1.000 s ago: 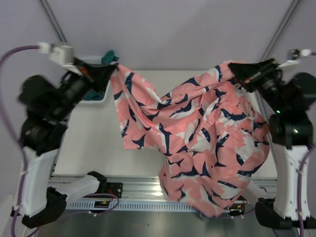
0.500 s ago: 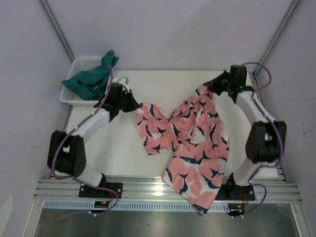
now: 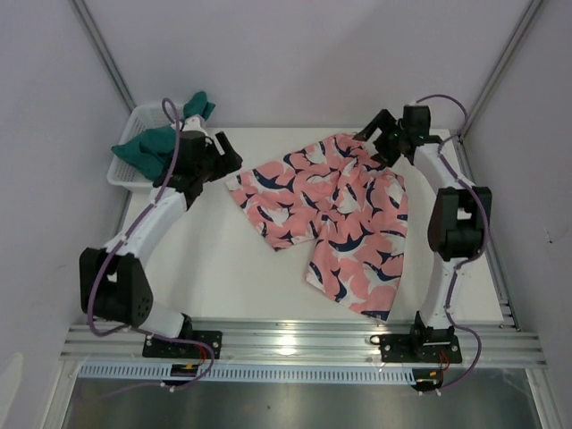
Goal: Fold and stack the shorts
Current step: Flatten the shorts out
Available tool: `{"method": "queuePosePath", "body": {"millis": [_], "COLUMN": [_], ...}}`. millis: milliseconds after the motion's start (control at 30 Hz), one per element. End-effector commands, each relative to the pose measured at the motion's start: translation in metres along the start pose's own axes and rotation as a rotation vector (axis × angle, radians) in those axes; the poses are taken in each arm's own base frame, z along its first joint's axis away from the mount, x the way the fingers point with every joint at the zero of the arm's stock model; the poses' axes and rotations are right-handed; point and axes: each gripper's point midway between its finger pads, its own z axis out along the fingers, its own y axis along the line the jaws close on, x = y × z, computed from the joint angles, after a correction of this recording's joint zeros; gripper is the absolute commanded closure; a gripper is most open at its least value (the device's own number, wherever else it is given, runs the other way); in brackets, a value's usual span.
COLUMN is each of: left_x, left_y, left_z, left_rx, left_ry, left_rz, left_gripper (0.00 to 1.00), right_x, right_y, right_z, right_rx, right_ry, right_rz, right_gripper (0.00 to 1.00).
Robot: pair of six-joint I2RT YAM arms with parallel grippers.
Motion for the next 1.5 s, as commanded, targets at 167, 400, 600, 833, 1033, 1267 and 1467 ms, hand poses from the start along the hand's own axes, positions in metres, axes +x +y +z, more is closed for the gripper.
{"method": "queuePosePath", "body": {"millis": [167,400,600,833,1033,1267,1467], "left_x": [0.051,0.15,0.228,0.281,0.317,0.34,0.335], "left_y": [-0.109,-0.139,-0.122,-0.131,-0.157,-0.157,-0.137], "left_z": [-0.078,-0.098,-0.084,-0.081,-0.084,-0.076,-0.075], "left_rx": [0.269,0.342,0.35,0.39,0.498,0.468,0.41], "left_ry": [0.009,0.158,0.35,0.44,0.521,0.569,0.546], "left_rz": [0.21,0.253,0.248,0.267,0.222,0.254,0.272], "left_gripper": [0.18,0.18,0.2,0.2,0.2,0.42,1.0], "right_x": [-0.013,0.009,0.031,0.057,0.083,0.102,0.101], "right_y": [-0.045,-0.119,-0.148,-0.159,-0.171,-0.176,-0.17], "right_z": [-0.088,-0.118,-0.115,-0.107,-0.1,-0.095,-0.103], "right_rx": [0.113,0.27,0.32,0.359,0.388,0.449,0.432], "right_ry": [-0.145,-0.169,-0.131,-0.106,-0.081,-0.061,-0.083], "right_rz": [-0.072,0.019,0.044,0.033,0.019,-0.022,-0.024], "right_gripper": [0.05,0.19,0.25,0.33,0.5,0.76,0.77]}}
